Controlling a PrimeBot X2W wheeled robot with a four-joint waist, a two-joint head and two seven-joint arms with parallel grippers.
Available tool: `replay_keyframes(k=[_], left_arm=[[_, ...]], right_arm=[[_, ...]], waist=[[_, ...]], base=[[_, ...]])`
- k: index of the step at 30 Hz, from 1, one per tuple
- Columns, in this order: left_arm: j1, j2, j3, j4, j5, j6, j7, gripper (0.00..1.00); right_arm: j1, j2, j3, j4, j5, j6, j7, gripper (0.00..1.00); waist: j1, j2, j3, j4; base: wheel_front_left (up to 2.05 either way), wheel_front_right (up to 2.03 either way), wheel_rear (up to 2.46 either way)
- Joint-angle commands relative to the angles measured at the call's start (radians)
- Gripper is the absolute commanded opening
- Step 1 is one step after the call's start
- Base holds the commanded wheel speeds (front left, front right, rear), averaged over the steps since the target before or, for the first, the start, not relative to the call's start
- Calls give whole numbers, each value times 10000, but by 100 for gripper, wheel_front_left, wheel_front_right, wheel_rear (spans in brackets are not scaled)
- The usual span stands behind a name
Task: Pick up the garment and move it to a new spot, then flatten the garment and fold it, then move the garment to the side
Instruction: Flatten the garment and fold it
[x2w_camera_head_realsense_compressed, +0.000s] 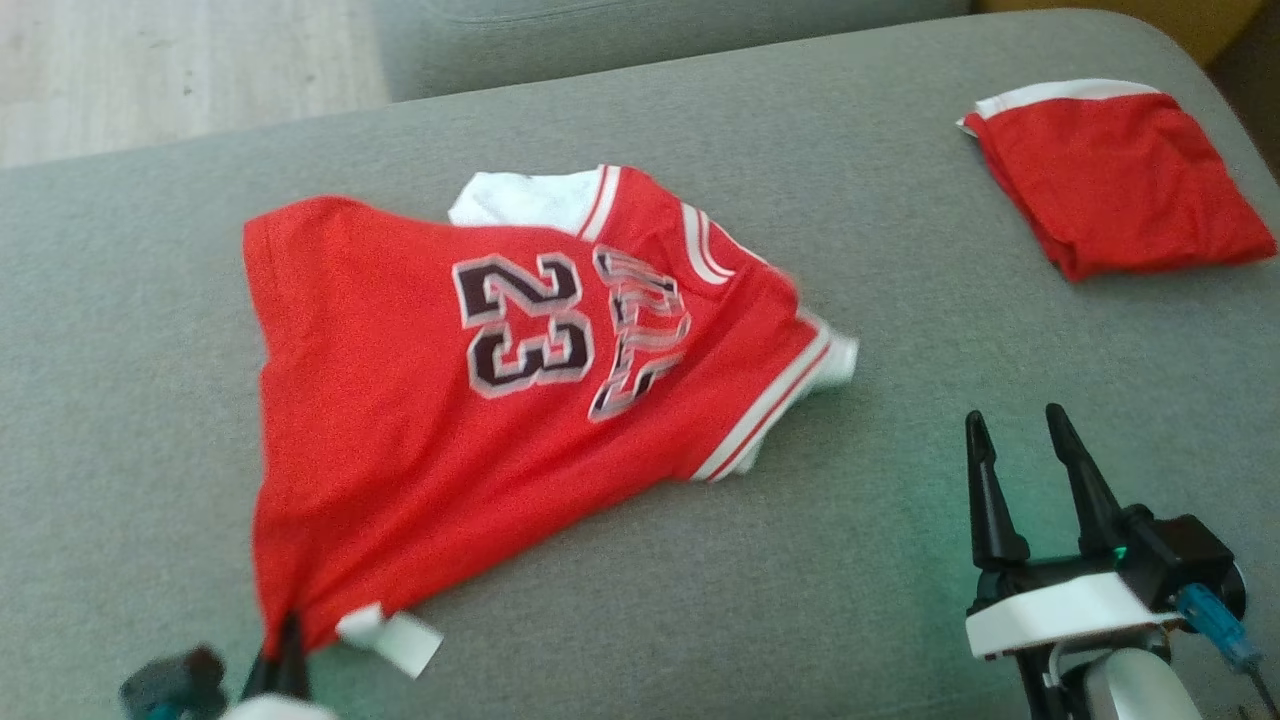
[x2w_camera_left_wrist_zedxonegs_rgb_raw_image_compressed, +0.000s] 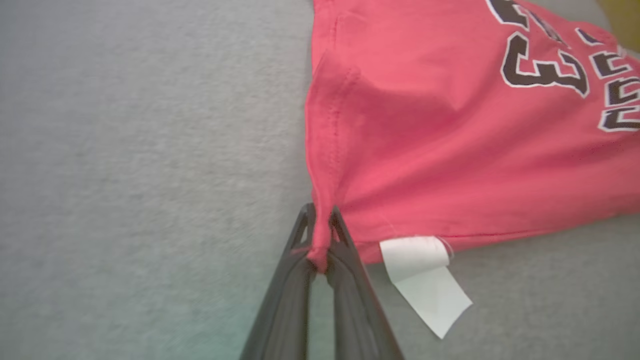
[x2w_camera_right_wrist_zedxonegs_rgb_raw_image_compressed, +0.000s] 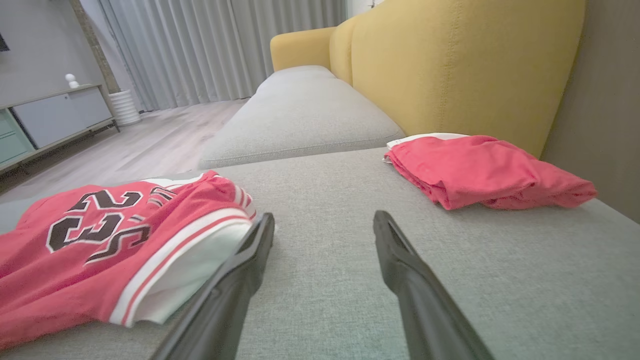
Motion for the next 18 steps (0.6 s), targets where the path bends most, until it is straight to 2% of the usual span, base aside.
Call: replay_keyframes(k=[1,3,4,5,6,9,10,14,16,18], left_arm=[[169,371,576,-498,-99,211,-123,0],[454,476,786,-716,-174,406,-184,0],[561,493,845,-805,-196,480,-212,18],[655,485,877,-896,-228,530,-227,76],[723,490,896,-986,-217,596,-250,100],[702,712,914,-1432,321,1099,-460,100],[702,712,914,-1432,321,1099,-460,100],[249,1063,680,-2725,1212,1749,-370,100],[-221,1178,330,-3367,1629,1816,-106,100],[-917,1083,-220,-3687,1949,1597,240,100]], right_arm=[[-49,-50,274,-288,32,75,-111,100],[-49,-50,302,-271,45,75,-111,100],[-52,-50,317,-260,49,75,-111,100],[-54,-50,331,-253,57,75,-111,100],[-55,-50,350,-246,61,75,-111,100],[-76,-50,423,-234,52,75,-111,100],[-76,-50,423,-234,52,75,-111,100],[-79,-50,452,-228,3,75,-111,100],[-98,-50,503,-226,3,75,-111,100],[-141,-50,553,-243,16,75,-111,100]], waist=[[0,0,-37,143],[0,0,-79,213],[0,0,-103,232],[0,0,-123,242],[0,0,-146,241],[0,0,-199,153],[0,0,-199,153],[0,0,-226,-102],[0,0,-210,-286],[0,0,-137,-473]], base=[[0,0,0],[0,0,0],[0,0,0],[0,0,0],[0,0,0],[0,0,0],[0,0,0],[0,0,0],[0,0,0],[0,0,0]])
